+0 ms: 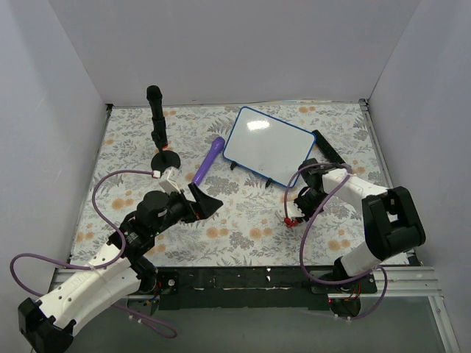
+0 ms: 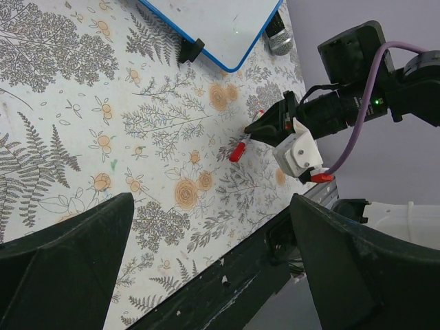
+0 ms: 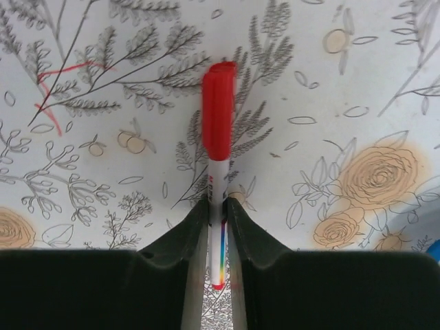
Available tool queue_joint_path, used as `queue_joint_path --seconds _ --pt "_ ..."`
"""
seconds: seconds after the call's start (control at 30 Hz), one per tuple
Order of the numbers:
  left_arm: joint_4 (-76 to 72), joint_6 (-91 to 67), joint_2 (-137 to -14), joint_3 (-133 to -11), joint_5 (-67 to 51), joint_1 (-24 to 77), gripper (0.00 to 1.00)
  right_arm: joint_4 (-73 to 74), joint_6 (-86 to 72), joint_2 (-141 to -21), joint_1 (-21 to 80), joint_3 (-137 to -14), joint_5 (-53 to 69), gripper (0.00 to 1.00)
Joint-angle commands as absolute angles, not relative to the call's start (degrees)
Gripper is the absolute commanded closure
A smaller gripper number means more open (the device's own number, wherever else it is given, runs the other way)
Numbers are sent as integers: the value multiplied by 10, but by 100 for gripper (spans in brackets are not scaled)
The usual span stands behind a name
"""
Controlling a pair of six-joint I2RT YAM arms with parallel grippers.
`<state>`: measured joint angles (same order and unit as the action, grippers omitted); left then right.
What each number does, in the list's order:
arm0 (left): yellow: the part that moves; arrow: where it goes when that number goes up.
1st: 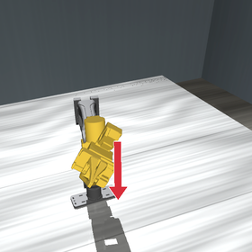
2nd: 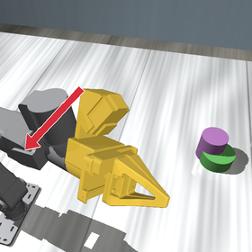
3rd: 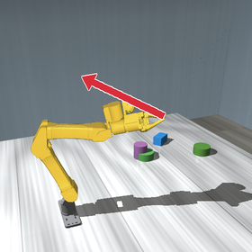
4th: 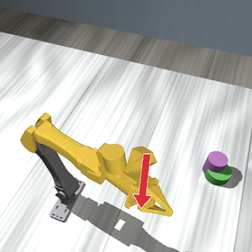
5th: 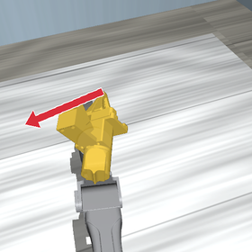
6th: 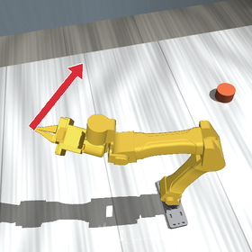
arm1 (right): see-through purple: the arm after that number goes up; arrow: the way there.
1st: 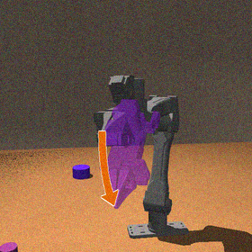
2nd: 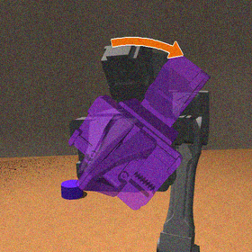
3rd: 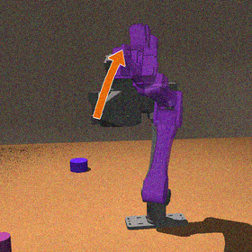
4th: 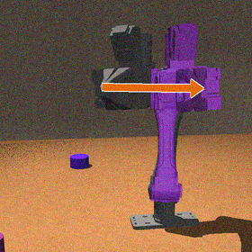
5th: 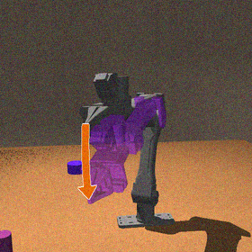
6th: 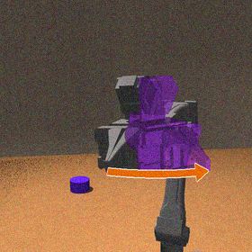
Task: Write a sentence on the whiteboard
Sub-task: Move the whiteboard marker to the center of the board.
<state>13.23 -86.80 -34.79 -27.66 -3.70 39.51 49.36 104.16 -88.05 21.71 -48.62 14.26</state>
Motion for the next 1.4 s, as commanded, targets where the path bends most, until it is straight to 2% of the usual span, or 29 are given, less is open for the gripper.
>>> queue_joint_path --seconds 0.0,0.43,0.67,0.7,0.77,0.8,0.9,1.1,1.2,1.37 --pt "117 -867 -344 -269 -44 396 2 447 904 -932 234 -474 212 98" --pt "35 -894 -370 -214 -91 396 2 385 586 -944 246 -521 258 99" --pt "4 -912 -382 -194 -101 396 2 350 335 -988 259 -578 289 99" --pt "4 -913 -383 -194 -102 396 2 347 309 -1004 263 -588 294 88" --pt "4 -917 -382 -192 -102 396 2 358 283 -1021 269 -608 321 80" --pt "5 -918 -379 -192 -102 396 2 358 279 -1031 271 -611 342 71" --pt "11 -929 -369 -186 -99 396 2 372 273 -1049 276 -622 385 56" --pt "12 -954 -350 -165 -100 396 2 399 305 -1019 277 -621 418 45" --pt "4 -964 -360 -159 -107 396 2 411 354 -972 276 -606 391 43" --pt "-44 -979 -394 -149 -121 396 2 436 535 -860 279 -537 381 42"
